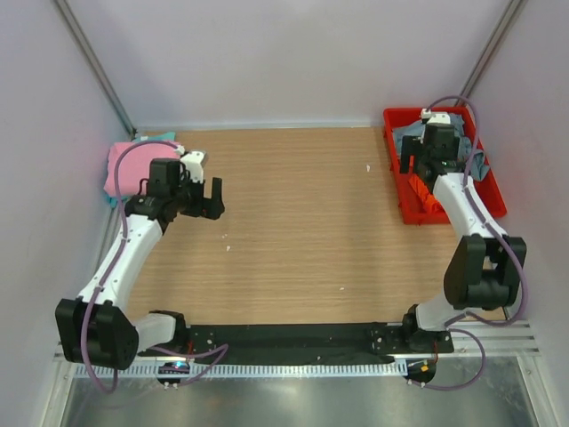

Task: Fold and stack the t-shirts
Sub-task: Grab the tshirt from the pile

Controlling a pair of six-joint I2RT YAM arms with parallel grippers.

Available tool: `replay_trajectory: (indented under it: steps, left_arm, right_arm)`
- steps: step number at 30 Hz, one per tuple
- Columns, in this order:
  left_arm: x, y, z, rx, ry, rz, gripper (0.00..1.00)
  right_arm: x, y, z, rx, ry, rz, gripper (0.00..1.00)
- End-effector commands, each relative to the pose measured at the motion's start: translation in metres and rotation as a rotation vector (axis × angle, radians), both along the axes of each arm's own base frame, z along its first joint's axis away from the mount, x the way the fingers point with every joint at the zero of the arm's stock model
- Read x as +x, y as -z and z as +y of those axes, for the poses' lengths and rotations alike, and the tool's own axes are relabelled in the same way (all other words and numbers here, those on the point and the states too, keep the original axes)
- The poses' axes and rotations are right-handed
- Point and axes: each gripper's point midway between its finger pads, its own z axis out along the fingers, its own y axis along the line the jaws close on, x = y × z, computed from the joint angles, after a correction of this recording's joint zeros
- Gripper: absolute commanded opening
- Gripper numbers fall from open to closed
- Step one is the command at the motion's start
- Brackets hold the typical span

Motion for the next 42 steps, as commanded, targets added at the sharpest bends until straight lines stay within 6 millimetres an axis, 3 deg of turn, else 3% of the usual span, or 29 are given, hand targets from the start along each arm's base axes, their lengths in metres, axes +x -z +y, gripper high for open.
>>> replay_trajectory:
  steps: [1, 2, 3, 5, 6, 9, 10, 14, 20, 25, 28, 29, 30, 31, 32, 34, 36, 39, 42]
  left_arm:
    - [0.004, -0.050, 0.007, -0.008, -0.044, -0.192, 1.00]
    - [0.001, -0.051, 0.005, -0.019, -0.031, -0.189, 1.00]
    - [-0.001, -0.053, 0.003, -0.024, -0.019, -0.187, 1.00]
    - [-0.001, -0.053, 0.002, -0.029, -0.012, -0.182, 1.00]
    - [-0.002, -0.052, 0.001, -0.032, -0.012, -0.181, 1.00]
    - [-0.002, -0.051, 0.000, -0.040, -0.007, -0.174, 1.00]
    - [-0.002, -0.051, 0.000, -0.042, -0.007, -0.174, 0.99]
    - [-0.003, -0.050, -0.004, -0.054, 0.011, -0.166, 1.00]
    - [-0.004, -0.049, -0.004, -0.056, 0.010, -0.162, 1.00]
    - [-0.005, -0.048, -0.003, -0.055, 0.009, -0.160, 1.00]
    - [-0.004, -0.049, -0.002, -0.056, 0.006, -0.161, 0.99]
    - [-0.004, -0.050, -0.002, -0.057, 0.007, -0.162, 1.00]
    - [-0.005, -0.049, -0.002, -0.057, 0.007, -0.159, 0.99]
    - [-0.004, -0.049, -0.002, -0.056, 0.005, -0.159, 1.00]
    - [-0.004, -0.049, -0.001, -0.055, 0.003, -0.161, 1.00]
    - [-0.004, -0.048, -0.001, -0.054, 0.003, -0.158, 1.00]
    - [-0.003, -0.048, -0.001, -0.053, 0.000, -0.158, 0.99]
    - [-0.002, -0.048, -0.001, -0.054, 0.001, -0.159, 0.99]
    - [-0.001, -0.046, 0.000, -0.051, -0.005, -0.157, 1.00]
  right_arm:
    - [0.032, -0.012, -0.035, -0.013, 0.080, -0.074, 0.92]
    - [0.039, -0.015, -0.042, -0.008, 0.089, -0.089, 0.91]
    - [0.047, 0.001, -0.050, -0.004, 0.102, -0.065, 0.89]
    - [0.060, 0.002, -0.058, -0.003, 0.113, -0.071, 0.88]
    - [0.067, 0.018, -0.059, 0.004, 0.112, -0.039, 0.88]
    - [0.083, 0.024, -0.064, 0.014, 0.119, -0.031, 0.84]
    - [0.089, 0.040, -0.066, 0.022, 0.118, -0.001, 0.84]
    - [0.110, 0.051, -0.063, 0.055, 0.093, 0.001, 0.77]
    - [0.121, 0.077, -0.061, 0.096, 0.102, 0.038, 0.74]
    - [0.119, 0.088, -0.065, 0.090, 0.112, 0.068, 0.71]
    - [0.118, 0.097, -0.067, 0.095, 0.121, 0.095, 0.61]
    - [0.120, 0.096, -0.065, 0.108, 0.105, 0.094, 0.47]
    - [0.118, 0.098, -0.064, 0.117, 0.103, 0.108, 0.42]
    - [0.117, 0.098, -0.066, 0.128, 0.108, 0.107, 0.34]
    - [0.116, 0.097, -0.065, 0.142, 0.102, 0.108, 0.15]
    - [0.112, 0.085, -0.065, 0.148, 0.100, 0.086, 0.01]
    - [0.106, 0.076, -0.062, 0.155, 0.089, 0.074, 0.01]
    - [0.094, 0.046, -0.056, 0.153, 0.063, 0.022, 0.01]
    - [0.076, -0.002, -0.047, 0.141, 0.026, -0.067, 0.01]
